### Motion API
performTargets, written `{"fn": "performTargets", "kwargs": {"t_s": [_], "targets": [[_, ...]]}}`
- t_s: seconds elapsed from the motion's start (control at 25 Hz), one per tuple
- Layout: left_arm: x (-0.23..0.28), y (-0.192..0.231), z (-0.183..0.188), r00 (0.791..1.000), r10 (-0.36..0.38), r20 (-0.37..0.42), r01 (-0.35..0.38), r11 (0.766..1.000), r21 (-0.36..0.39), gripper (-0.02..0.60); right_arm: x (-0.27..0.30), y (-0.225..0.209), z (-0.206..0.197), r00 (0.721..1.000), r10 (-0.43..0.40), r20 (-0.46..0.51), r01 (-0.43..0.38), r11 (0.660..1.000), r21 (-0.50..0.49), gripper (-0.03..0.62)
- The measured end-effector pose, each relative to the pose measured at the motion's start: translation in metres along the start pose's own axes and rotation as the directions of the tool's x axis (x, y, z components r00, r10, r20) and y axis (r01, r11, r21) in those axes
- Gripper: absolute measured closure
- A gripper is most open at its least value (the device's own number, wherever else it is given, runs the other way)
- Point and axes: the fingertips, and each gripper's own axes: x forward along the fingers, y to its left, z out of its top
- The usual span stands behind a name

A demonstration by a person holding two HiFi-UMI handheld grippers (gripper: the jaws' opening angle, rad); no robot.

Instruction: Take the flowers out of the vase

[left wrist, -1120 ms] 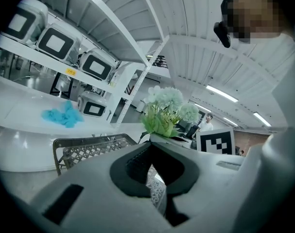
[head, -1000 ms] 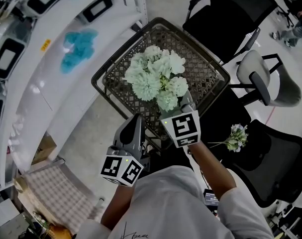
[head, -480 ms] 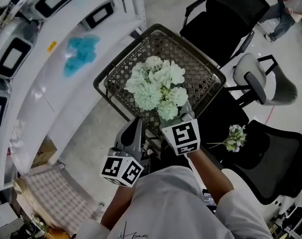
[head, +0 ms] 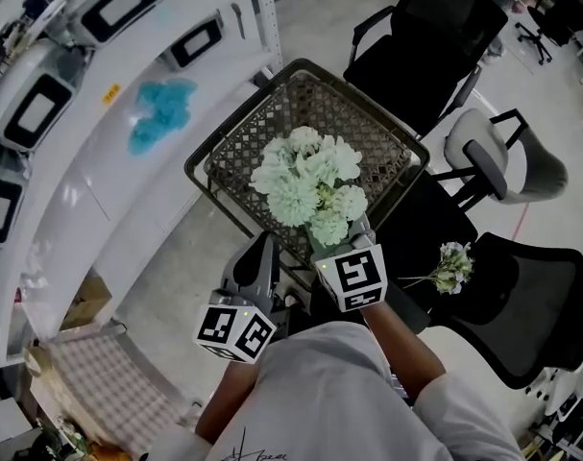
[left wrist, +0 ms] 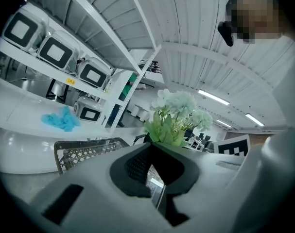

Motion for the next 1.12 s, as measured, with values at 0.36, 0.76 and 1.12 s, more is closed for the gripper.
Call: {"fn": "performTargets", "kwargs": {"t_s": [0.36, 0.76, 1.12], "targets": [[-0.021, -0.020, 0.006, 0.999, -0.045, 0.012, 0.044, 0.998, 0.035, 0.580, -0.037, 0.019, 0.004, 1.000, -0.024, 0.013, 0.024, 1.000, 0.014, 0.497], [-0.052, -0.030, -0.010, 0.996, -0.086, 0.023, 0.085, 0.994, 0.068, 0.580, -0.080, 0.051, -0.012, 0.999, -0.029, 0.016, 0.029, 0.999, 0.025, 0.502], [-0.063, -0.034, 0.000, 0.994, -0.106, 0.023, 0.102, 0.989, 0.110, 0.580, -0.098, 0.072, -0.007, 1.000, -0.031, 0.004, 0.031, 0.999, 0.045, 0.507]]}}
